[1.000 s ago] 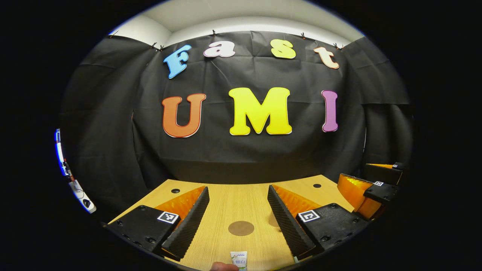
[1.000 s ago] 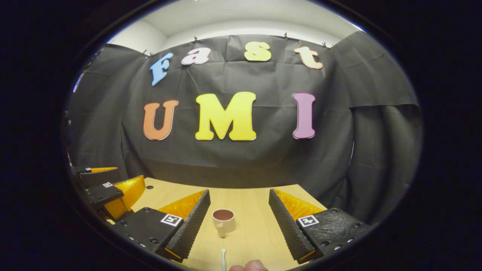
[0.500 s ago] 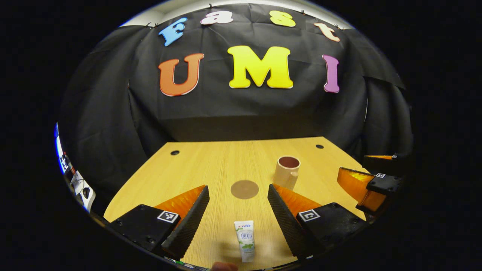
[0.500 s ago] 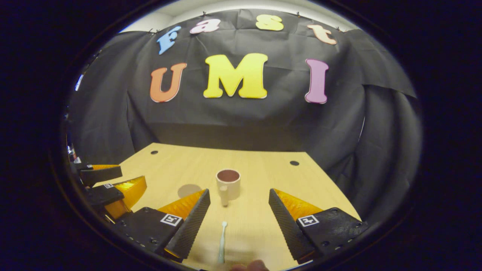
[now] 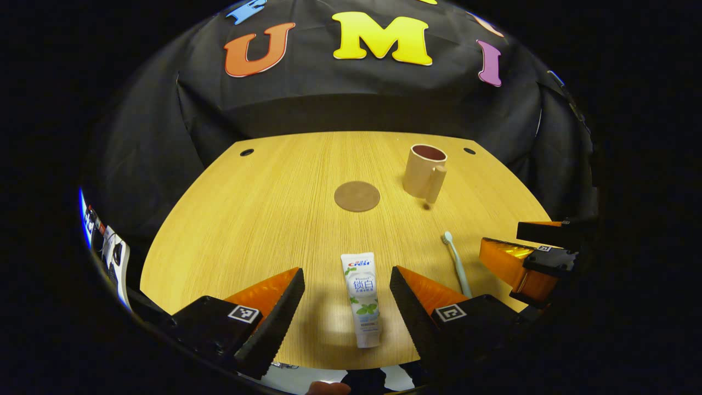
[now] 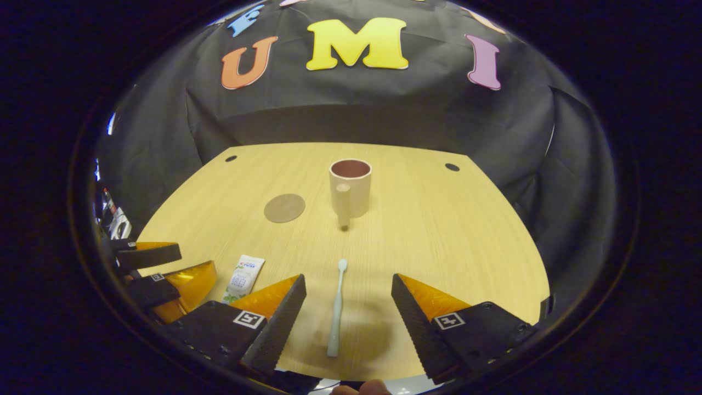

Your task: Put the toothbrush and toothpaste on the desktop into the cup, then pick up the cup and place it on the coaster on the desktop.

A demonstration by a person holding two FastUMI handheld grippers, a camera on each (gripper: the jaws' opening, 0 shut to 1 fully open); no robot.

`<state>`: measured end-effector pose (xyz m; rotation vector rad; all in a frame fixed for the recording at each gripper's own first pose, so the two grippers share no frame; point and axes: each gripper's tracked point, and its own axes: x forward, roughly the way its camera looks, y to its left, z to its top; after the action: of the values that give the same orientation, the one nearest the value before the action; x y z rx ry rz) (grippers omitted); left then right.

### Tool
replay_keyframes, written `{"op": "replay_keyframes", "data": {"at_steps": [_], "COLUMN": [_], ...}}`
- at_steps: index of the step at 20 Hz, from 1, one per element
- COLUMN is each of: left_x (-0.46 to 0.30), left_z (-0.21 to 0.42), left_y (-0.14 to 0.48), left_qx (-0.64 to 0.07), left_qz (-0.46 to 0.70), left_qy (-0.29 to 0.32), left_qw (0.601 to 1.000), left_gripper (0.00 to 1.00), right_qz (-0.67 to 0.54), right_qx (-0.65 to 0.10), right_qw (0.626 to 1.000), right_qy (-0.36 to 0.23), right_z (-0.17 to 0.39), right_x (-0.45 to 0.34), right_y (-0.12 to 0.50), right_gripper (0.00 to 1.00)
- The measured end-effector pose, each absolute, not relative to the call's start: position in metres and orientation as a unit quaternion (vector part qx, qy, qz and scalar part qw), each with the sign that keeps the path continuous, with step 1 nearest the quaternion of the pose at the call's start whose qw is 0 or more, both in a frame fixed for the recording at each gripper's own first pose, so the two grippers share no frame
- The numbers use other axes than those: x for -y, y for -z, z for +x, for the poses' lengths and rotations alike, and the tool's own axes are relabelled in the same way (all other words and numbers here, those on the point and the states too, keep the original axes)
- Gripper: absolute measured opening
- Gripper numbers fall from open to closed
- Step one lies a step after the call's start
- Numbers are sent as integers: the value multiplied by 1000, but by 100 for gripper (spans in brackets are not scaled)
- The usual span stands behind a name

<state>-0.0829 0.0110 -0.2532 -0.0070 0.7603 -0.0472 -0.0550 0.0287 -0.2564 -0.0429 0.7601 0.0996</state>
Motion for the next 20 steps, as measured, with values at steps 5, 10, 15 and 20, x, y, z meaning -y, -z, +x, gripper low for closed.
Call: {"op": "replay_keyframes", "data": {"at_steps": [5, 10, 15, 20], "left_x": [-5, 0, 2, 4], "left_z": [-98, -108, -109, -106], "left_y": [288, 293, 297, 299], "left_qx": [-435, -466, -472, -474], "left_qz": [0, 3, 0, 0], "left_qy": [32, 33, 32, 31], "left_qw": [900, 884, 881, 880], "left_gripper": [100, 100, 100, 100], "right_qz": [-27, -28, -17, -19], "right_qx": [-419, -456, -471, -475], "right_qw": [906, 888, 881, 879], "right_qy": [-53, -55, -47, -34], "right_z": [-60, -57, -48, -35], "right_x": [-34, -41, -43, -42], "right_y": [287, 312, 326, 333], "right_gripper": [96, 96, 95, 69]}}
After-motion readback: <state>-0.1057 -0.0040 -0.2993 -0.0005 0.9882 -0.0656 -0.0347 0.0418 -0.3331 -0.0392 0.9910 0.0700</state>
